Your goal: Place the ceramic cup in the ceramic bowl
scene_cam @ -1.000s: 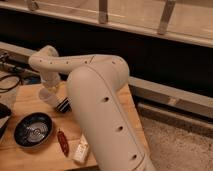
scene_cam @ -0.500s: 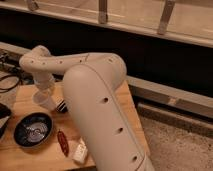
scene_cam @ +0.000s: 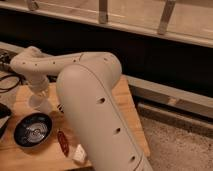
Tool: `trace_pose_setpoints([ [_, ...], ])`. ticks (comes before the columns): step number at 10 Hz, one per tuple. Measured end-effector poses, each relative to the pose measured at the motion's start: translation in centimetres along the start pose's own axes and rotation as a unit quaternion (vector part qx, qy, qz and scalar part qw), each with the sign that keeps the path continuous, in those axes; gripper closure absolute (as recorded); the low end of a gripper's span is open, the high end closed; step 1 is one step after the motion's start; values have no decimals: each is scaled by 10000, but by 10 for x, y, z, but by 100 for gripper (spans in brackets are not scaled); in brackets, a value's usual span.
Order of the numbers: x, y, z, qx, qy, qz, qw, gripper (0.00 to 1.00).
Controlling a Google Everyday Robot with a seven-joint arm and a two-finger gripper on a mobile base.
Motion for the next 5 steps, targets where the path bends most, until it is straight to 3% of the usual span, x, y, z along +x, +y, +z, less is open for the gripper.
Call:
trace_pose_setpoints([
  [2,-6,6,2,-62,-72,-94,9999,100],
  [5,-18,22,-18,-391,-262,-189,9987,100],
])
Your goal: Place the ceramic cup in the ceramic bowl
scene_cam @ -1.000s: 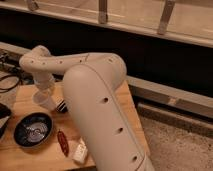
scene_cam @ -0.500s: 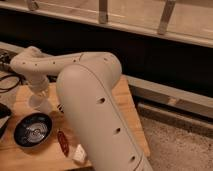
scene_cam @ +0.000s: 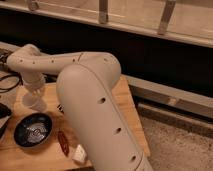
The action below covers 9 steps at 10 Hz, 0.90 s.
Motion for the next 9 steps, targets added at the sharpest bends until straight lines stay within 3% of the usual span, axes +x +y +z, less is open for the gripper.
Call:
trace_pose_setpoints([
  [2,-5,8,-3,-160,-75,-60,9998,100],
  [4,-8,21,1,-400,-18,-131,9991,99],
  [5,-5,24,4,-534,112,-139,9984,95],
  [6,-2,26,7,-651,371,-170,9970,92],
  [7,-1,31,8,-585,557,-261,9964,92],
  [8,0,36,8,-491,551,-348,9967,92],
  [9,1,37,7,-437,381,-392,9975,92],
])
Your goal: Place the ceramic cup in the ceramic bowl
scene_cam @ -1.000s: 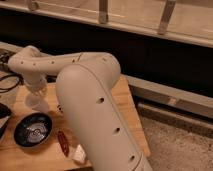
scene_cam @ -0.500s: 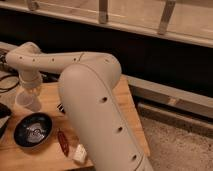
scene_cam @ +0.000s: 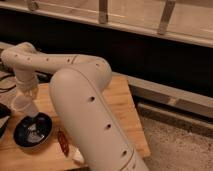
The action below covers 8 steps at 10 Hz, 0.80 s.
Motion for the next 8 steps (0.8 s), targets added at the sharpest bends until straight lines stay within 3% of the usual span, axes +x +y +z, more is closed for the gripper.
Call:
trace_pose_setpoints([
  [1,1,-4,0,50,-169,-7,9998,92],
  [2,1,0,1,26,-150,-30,9999,92],
  [5,9,21,3,40,287,-172,9994,92],
  [6,12,22,5,64,330,-230,9992,92],
  [8,13,22,-2,89,216,-270,9994,92],
])
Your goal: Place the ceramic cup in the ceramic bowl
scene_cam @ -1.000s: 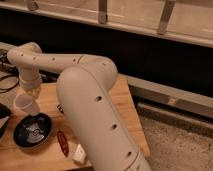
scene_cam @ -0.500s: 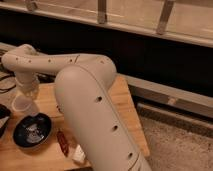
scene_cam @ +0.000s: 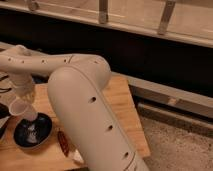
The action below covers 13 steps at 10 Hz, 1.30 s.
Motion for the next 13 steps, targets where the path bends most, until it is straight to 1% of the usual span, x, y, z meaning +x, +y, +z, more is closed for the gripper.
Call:
trace_pose_setpoints([
  [1,-2,3,0,-22,18,2,10000,92],
  [2,-2,11,5,-31,73,-54,10000,92],
  [4,4,2,10,58,171,-47,9998,92],
  [6,2,14,10,38,157,-134,9998,92],
  [7,1,15,11,33,159,-136,9998,90],
  [9,5,11,14,77,221,-156,9996,75],
  [10,5,12,15,94,244,-176,9995,65],
  [11,3,17,17,91,248,-204,9994,62],
  [12,2,21,19,91,255,-238,9994,62],
  [13,3,20,21,104,270,-250,9993,62],
])
